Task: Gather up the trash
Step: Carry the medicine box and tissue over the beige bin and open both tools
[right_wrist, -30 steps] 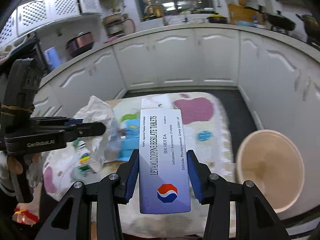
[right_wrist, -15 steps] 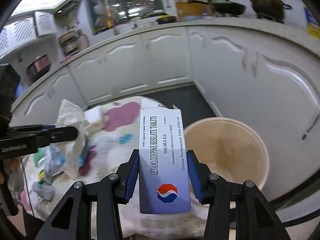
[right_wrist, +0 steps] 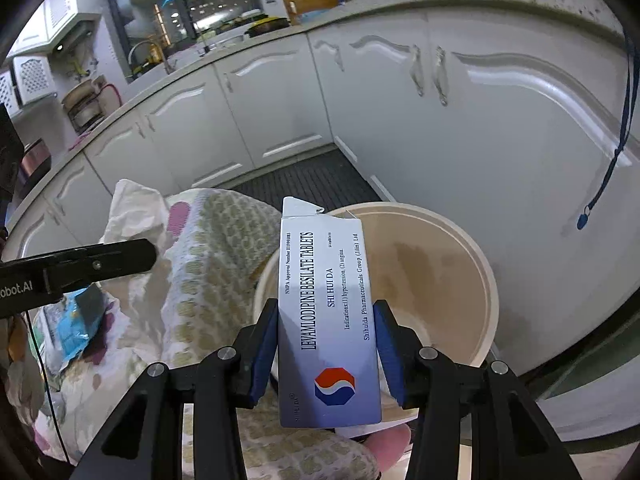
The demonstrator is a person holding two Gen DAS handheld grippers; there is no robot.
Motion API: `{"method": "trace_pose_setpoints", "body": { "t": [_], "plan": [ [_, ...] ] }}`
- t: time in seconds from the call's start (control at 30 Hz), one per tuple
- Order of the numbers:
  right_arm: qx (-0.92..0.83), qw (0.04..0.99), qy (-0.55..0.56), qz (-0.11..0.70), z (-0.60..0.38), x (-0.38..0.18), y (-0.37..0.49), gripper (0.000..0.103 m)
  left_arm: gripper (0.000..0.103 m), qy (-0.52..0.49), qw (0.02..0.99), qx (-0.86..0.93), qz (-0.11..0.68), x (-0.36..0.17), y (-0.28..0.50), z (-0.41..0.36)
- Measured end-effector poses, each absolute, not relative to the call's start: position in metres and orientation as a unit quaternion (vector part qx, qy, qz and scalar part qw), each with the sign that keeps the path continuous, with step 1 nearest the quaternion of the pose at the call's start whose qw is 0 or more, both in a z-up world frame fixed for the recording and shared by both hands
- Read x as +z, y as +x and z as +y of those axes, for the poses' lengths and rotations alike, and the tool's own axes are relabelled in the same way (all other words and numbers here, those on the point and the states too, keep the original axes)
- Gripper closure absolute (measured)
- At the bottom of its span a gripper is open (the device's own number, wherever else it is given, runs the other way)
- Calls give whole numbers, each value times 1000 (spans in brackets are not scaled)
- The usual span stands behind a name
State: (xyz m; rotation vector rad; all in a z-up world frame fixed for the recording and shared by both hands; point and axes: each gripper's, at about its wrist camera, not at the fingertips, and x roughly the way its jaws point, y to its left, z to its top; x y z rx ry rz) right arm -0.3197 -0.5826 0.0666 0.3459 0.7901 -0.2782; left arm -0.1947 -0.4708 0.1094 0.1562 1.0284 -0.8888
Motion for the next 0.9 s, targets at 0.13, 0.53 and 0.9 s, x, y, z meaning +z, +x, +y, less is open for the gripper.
{"method": "trace_pose_setpoints", "body": {
  "t": [0.13,0.53,0.9],
  "plan": [
    [-151,892,175,388,-595,57,-318,58,84,59,770,-411,485,96,-188,-487],
    [-193,882,183,390,-619,38,-316,51,47,25,753,-423,504,66,-177,-504],
    [-176,887,173,391,-602,43,-313,51,47,47,773,-411,480,80,-186,-489]
  ]
}}
